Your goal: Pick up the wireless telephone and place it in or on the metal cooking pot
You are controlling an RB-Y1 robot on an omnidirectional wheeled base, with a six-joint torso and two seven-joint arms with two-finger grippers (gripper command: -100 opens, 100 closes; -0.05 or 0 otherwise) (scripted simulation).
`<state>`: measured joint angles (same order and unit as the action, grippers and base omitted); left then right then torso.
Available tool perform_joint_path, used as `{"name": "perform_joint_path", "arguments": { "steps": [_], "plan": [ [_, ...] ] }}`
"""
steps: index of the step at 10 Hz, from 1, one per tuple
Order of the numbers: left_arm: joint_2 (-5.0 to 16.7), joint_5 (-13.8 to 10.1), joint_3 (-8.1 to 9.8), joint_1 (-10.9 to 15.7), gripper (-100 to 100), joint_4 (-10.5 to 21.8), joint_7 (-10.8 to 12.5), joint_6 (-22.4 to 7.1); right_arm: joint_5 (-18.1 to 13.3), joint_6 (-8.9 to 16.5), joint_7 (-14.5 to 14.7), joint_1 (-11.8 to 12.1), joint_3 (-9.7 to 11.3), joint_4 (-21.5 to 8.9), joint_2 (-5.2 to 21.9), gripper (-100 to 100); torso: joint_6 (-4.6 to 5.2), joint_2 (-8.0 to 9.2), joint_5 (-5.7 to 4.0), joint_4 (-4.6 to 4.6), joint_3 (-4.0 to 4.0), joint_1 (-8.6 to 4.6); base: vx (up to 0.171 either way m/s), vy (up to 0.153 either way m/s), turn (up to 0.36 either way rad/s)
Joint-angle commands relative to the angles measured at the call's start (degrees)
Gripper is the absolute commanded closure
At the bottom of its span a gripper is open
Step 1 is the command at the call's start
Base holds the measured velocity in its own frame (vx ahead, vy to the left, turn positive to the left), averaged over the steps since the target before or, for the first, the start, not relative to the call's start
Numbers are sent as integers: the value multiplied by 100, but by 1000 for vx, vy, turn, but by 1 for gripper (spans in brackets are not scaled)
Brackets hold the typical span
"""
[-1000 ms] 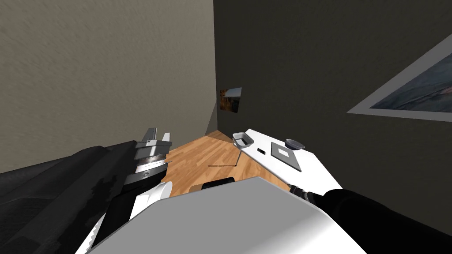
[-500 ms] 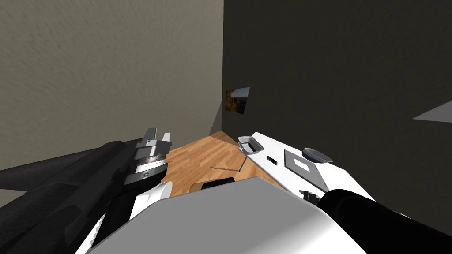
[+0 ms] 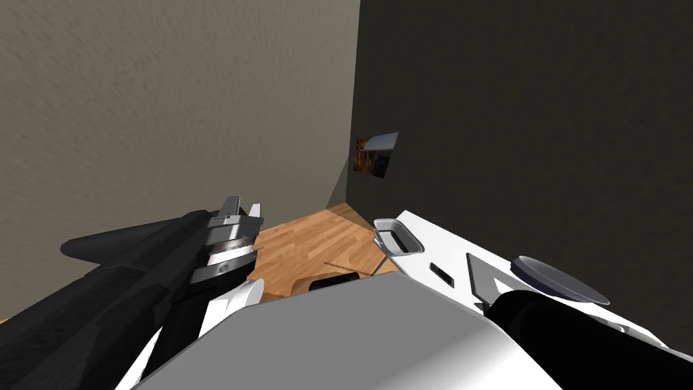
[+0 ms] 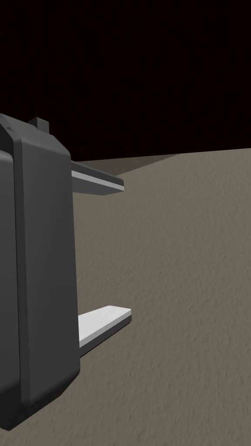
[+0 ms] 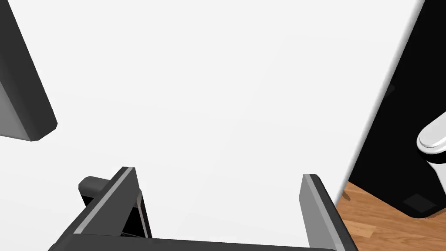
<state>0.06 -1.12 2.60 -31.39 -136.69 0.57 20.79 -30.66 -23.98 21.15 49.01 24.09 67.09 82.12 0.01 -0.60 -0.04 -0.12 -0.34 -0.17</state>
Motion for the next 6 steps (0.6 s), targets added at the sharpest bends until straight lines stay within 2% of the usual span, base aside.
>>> {"name": "perform_joint_path", "arguments": {
  "steps": [1,2,4,5,6],
  "plan": [
    [0,0,0,0,0,0,0,0,21,-185,38,-42,154,-164,45,-100,0,0,0,0,0,0,221,-91,241],
    [0,0,0,-1,0,0,0,0,32,-254,50,-69,243,-219,48,-100,0,-17,-2,-4,-10,-6,225,-91,234],
    [0,0,1,-1,0,0,0,0,61,-399,77,-140,436,-299,11,-100,1,-13,-3,-4,-9,-11,162,-131,206],
    [1,0,1,0,0,0,0,0,43,-401,74,-158,371,-351,15,-100,1,-4,-5,-2,-3,-20,66,-74,59],
    [0,0,0,0,0,0,0,0,45,-425,78,-167,382,-360,16,0,8,24,-2,4,12,4,14,-14,-2]
  ]
}}
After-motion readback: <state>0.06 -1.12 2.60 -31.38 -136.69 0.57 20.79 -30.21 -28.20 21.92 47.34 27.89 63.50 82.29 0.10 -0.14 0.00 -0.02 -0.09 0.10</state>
